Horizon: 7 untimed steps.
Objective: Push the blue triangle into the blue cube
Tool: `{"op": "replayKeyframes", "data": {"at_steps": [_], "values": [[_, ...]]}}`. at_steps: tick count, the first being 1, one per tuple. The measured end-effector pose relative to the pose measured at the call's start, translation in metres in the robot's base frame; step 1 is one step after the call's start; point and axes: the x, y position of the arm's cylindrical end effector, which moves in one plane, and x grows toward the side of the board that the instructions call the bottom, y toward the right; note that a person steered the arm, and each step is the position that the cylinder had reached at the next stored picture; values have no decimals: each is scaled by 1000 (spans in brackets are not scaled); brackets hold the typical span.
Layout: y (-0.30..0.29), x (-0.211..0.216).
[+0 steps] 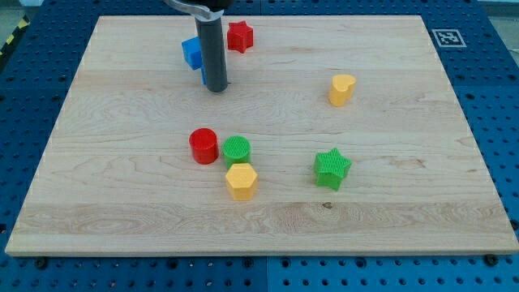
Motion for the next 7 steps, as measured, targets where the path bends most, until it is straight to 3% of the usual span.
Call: {"op": "replayKeyframes", "data": {"at_steps": [2,4,6,7], "values": [[25,-2],[-14,-9],[-14,-25],[-23,13]]}}
